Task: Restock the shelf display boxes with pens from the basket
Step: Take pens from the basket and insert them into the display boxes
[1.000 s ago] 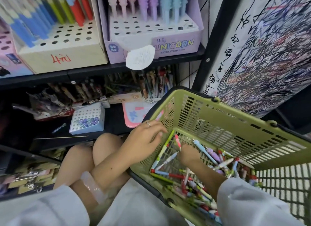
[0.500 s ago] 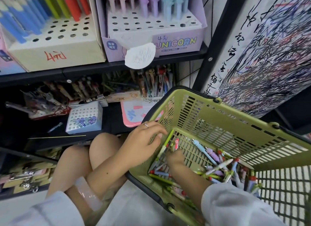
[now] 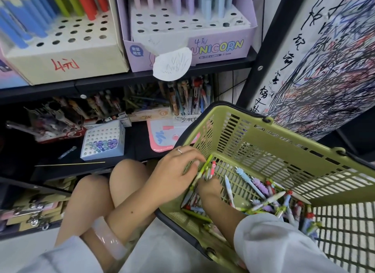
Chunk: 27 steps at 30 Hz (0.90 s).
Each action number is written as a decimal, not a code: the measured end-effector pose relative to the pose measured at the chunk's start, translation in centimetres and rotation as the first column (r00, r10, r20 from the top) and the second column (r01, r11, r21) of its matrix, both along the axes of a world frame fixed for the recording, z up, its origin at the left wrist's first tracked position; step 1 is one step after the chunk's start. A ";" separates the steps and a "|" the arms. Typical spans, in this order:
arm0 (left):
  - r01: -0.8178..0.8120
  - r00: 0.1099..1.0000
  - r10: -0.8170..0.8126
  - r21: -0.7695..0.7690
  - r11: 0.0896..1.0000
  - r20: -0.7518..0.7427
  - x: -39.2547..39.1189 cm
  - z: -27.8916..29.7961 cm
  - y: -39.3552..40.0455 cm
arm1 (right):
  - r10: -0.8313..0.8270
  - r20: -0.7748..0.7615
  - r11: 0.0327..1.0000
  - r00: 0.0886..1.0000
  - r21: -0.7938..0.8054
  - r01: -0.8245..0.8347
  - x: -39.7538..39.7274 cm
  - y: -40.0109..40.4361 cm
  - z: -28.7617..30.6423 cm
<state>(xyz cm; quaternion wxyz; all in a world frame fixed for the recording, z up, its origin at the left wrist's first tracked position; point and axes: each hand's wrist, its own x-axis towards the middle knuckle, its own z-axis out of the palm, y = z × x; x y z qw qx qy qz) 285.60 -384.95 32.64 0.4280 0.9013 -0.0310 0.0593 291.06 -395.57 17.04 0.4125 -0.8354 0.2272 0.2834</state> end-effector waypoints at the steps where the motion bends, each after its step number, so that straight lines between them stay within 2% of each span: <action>1: -0.002 1.000 0.002 -0.003 1.000 -0.003 0.0 0.0 0.0 | -0.023 -0.028 0.999 0.999 0.041 0.024 0.0 0.2 0.0; 5: -0.021 1.000 0.021 -0.018 1.000 -0.005 0.1 0.2 0.0 | -0.068 -0.140 0.975 0.988 0.202 0.096 0.1 0.4 -0.2; 8: -0.024 1.000 0.024 -0.017 1.000 -0.009 0.1 0.3 -0.1 | -0.136 -0.324 0.883 0.936 0.389 0.263 0.6 0.0 -0.4; 10: -0.026 1.000 0.026 -0.015 1.000 -0.011 0.1 0.3 -0.1 | -0.126 -0.395 0.822 0.910 0.472 0.318 0.8 0.0 -0.2; 16: -0.042 0.999 0.042 -0.023 0.999 -0.012 0.0 0.6 -0.3 | -0.100 -0.369 0.693 0.924 0.640 0.331 1.0 0.8 0.5; 20: -0.043 0.999 0.043 -0.022 0.999 -0.021 -0.1 0.7 -0.3 | -0.100 -0.273 0.775 0.957 0.582 0.247 0.9 0.4 -0.2; 23: -0.048 0.999 0.048 -0.023 0.999 -0.024 -0.2 0.7 -0.3 | -0.069 -0.238 0.801 0.969 0.566 0.196 0.5 0.1 -0.5; 27: -0.060 0.998 0.060 -0.047 0.997 -0.016 -0.2 0.8 -0.3 | -0.133 -0.250 0.859 0.959 0.454 0.237 0.8 -0.7 -1.0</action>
